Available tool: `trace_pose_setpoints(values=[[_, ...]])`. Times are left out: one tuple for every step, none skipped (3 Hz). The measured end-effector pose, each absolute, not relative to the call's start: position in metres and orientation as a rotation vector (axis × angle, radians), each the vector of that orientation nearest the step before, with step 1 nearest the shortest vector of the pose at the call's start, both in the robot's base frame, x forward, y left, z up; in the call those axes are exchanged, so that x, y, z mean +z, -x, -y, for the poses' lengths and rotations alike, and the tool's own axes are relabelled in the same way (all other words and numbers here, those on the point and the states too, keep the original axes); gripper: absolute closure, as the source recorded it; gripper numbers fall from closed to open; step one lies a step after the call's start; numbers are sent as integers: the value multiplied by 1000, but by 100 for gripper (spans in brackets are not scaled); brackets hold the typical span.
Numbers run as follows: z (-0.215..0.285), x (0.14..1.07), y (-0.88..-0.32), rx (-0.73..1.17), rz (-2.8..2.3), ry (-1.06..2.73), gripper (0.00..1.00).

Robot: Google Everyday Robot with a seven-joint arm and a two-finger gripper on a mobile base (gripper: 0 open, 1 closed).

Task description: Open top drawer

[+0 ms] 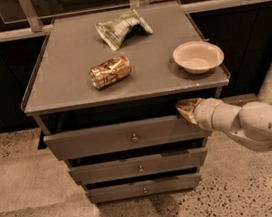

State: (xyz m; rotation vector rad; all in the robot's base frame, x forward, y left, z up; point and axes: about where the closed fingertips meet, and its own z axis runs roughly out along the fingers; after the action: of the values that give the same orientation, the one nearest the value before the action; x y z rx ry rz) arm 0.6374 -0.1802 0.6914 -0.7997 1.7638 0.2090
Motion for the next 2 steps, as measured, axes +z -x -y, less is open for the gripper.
trace_pose_setpoints(values=[[182, 685, -656, 185, -1768, 783, 100], [182, 685, -656, 185, -1768, 783, 100]])
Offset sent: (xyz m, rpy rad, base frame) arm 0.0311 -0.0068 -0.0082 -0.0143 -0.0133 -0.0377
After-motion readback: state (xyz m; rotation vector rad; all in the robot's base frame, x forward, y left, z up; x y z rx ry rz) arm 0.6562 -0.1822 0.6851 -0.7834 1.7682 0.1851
